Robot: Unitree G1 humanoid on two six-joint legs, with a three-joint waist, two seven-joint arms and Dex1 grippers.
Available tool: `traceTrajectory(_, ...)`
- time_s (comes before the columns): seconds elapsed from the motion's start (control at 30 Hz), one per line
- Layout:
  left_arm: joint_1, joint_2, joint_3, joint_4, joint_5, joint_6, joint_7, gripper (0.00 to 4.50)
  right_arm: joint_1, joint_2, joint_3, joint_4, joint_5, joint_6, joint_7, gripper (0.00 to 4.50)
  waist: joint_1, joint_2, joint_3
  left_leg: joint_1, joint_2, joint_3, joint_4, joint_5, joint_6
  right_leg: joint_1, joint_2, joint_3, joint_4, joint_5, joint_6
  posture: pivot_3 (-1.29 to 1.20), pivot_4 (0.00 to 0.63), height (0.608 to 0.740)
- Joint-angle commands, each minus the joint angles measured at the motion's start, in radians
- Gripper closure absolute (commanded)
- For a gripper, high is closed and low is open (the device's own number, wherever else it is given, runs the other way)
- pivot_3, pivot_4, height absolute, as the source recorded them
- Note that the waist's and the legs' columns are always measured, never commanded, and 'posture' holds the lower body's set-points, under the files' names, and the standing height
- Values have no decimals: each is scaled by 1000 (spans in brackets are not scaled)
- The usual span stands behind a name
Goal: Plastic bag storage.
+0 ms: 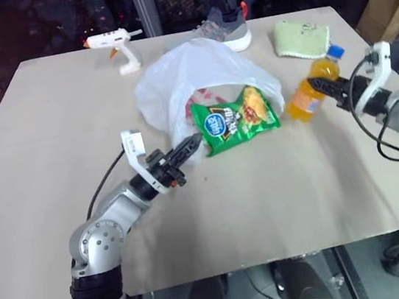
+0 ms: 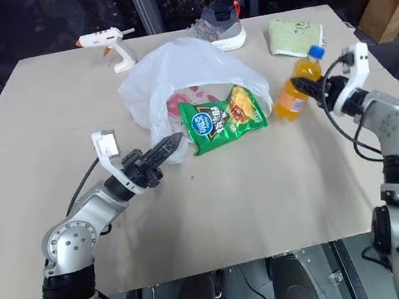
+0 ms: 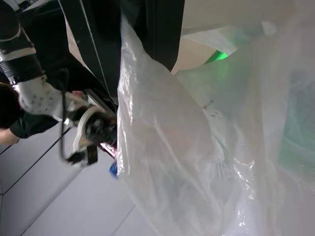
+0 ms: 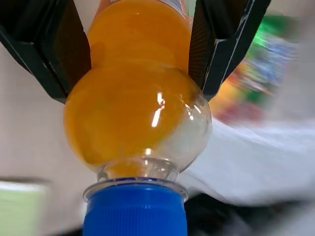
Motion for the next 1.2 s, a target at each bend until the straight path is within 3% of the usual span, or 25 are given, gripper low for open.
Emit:
traceTrajectory(0.03, -4, -10, -1, -54, -8, -10, 0, 4500, -85, 66, -75, -133, 239, 185, -91, 2250, 0, 0, 0, 0, 0, 0, 0, 0, 0, 0, 0, 0, 0, 0, 0, 0, 150, 740)
traceTrajectory(0.27, -12, -36, -2, -59, -5, -21, 17, 4500, -73, 275, -144, -98, 436, 448, -487, 2250, 9, -2, -1, -2, 0, -2, 0, 0, 0, 0, 0, -3, 0, 0, 0, 0, 150, 740)
traceTrajectory(0.5, -18, -49, -4, -66, 3, -30, 22, 4500, 64, 144, -191, -117, 611, 672, -513, 2250, 26, -1, -1, -8, -3, -6, 1, 0, 0, -1, -4, -8, -5, 0, 0, 0, 150, 740)
traceTrajectory(0.63, -22, -58, -13, -69, 5, -33, 25, 4500, 129, 138, -194, -100, 651, 731, -582, 2250, 9, -1, -1, -6, 0, -6, 1, 0, 0, -1, 0, -8, -3, 0, 0, 0, 150, 740)
traceTrajectory(0.93, -8, -50, -30, -91, 3, -26, 8, 4500, 80, 330, -222, 90, 651, 597, -848, 2250, -10, -1, -1, -2, 0, -5, 2, 0, 1, 0, 1, -5, 1, 0, 0, 0, 150, 740)
traceTrajectory(1.2, 39, 6, -46, -129, -33, 23, -51, 4500, -62, 474, -179, 200, 564, 412, -909, 2250, -25, 0, -1, -2, 0, -5, 2, 0, 0, 0, 1, -5, 1, 0, 0, 0, 150, 740)
